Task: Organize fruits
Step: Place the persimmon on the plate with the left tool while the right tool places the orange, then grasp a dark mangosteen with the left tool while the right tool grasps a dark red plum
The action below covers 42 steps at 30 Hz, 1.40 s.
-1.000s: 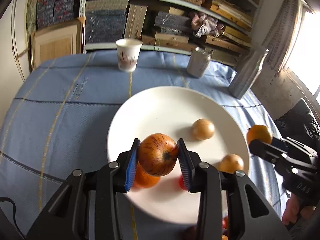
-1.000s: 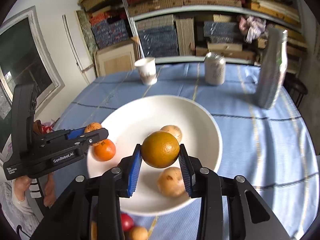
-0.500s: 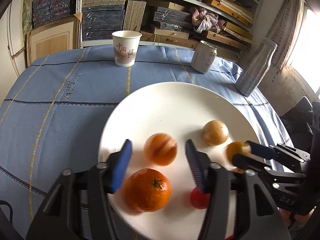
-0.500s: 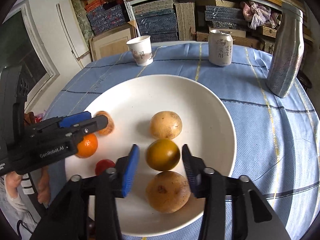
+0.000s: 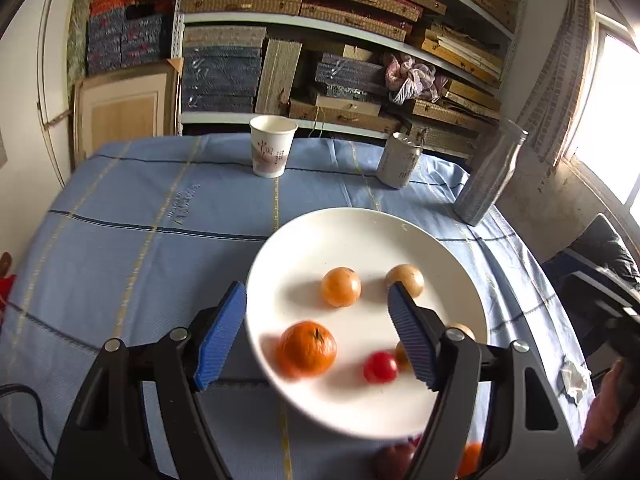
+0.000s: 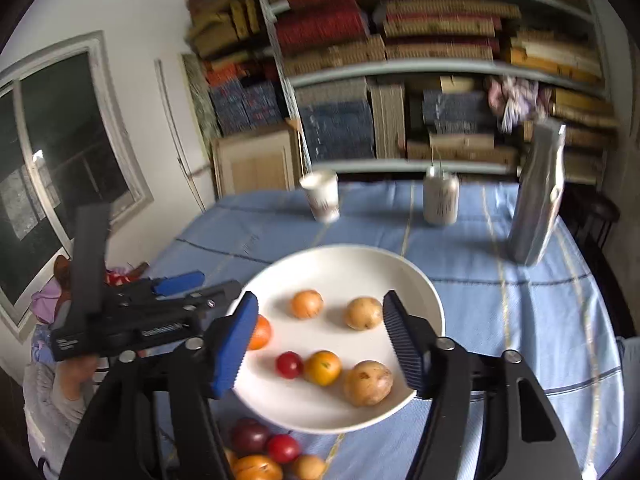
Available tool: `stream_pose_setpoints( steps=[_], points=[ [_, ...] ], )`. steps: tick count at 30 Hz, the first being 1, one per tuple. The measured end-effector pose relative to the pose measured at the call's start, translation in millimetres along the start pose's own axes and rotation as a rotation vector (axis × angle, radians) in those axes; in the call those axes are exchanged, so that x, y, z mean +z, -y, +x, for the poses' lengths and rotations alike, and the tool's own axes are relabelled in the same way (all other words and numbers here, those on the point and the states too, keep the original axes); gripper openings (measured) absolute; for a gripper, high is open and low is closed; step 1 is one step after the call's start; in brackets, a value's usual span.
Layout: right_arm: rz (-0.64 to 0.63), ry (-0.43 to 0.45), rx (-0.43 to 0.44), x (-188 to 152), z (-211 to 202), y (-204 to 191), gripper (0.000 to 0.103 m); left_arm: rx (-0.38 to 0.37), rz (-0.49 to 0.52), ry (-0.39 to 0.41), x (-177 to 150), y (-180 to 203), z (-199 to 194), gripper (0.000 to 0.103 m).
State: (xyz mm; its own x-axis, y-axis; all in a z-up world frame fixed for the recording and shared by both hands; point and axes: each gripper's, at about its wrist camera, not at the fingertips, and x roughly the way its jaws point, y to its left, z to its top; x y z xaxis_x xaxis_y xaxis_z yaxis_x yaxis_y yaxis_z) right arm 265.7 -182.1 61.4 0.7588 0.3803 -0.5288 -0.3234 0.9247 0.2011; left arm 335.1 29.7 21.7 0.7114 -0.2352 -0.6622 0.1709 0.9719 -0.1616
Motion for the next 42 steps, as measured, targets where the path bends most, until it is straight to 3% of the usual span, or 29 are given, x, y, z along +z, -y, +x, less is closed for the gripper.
stream_pose_setpoints(
  steps=[6, 10, 16, 26, 36, 42],
  points=[
    [-0.023, 0.064, 0.002, -29.4, -48.4, -17.5, 0.078, 0.050, 0.052, 0.047, -42.7, 11.8, -49.4, 0.086],
    [-0.010, 0.097, -0.020, -70.6, -66.8, -17.0, 0.090, 0.101, 0.068, 0.049, -82.9, 8.1, -66.1, 0.087],
    [0.040, 0.023, -0.088, -122.8, -64.9, 5.7, 0.091, 0.134, 0.027, 0.005, -125.4, -10.7, -66.7, 0.093],
    [0.217, 0.034, -0.099, -128.9, -71.5, 51.2, 0.096, 0.103, 0.063, -0.087, -142.2, -5.0, -47.2, 0.093],
    [0.212, 0.040, -0.097, -128.8, -74.5, 50.3, 0.096, 0.146, 0.094, -0.138, -146.3, -3.7, -26.6, 0.098],
    [0.213, 0.038, -0.098, -128.6, -73.7, 50.1, 0.096, 0.073, 0.058, -0.182, -144.5, -12.8, -17.3, 0.099]
  ],
)
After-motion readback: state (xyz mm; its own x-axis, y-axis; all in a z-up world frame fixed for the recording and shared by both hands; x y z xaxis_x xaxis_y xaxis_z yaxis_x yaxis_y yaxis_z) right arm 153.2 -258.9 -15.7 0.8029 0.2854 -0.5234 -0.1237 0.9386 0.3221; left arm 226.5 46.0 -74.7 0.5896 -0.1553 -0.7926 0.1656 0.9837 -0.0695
